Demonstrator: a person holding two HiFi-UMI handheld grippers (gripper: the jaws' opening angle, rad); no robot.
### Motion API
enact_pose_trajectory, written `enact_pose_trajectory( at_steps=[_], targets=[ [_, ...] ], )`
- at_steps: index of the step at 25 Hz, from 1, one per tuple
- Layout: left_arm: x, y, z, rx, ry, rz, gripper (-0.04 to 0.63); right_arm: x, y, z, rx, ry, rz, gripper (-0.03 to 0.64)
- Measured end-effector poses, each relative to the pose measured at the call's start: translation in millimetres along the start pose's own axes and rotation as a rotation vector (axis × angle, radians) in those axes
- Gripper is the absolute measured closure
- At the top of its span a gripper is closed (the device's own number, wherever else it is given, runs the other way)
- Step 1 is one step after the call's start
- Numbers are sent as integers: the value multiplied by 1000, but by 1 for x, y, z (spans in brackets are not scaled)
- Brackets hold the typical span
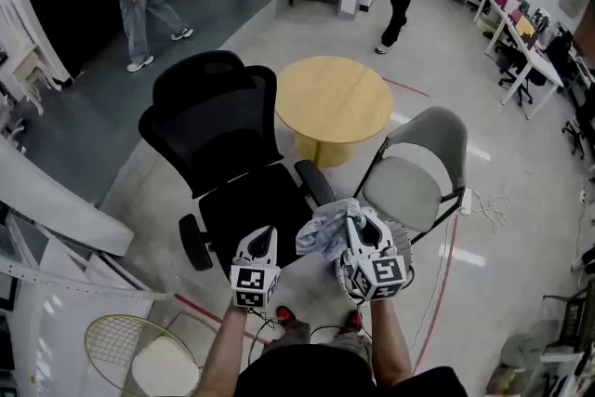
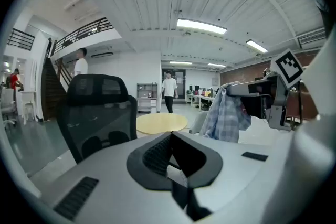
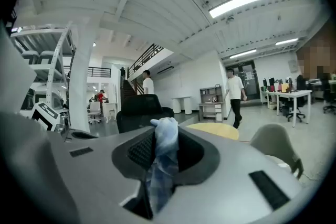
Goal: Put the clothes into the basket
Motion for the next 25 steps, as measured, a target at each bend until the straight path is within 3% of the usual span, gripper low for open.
enact_pose_trajectory(
  at_steps=[5,14,25],
  targets=[
    [-3,-40,-40,63,-4,15,589,8,22,-59,65,34,14,523],
    [-3,-93,-129,157,-7,60,589,29,64,-153,167,0,81,523],
    [68,-134,-200,190,36,185,589,125,96,-220,188,-39,244,523]
  ],
)
Point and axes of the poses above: the fingertips, and each gripper's own axes: y backward along the fingers, z to its left, x out of its underside, the point moved 2 cm from there along y, backward along the fingers, and after that the axes turned 15 degrees about x, right-handed, at the moved point
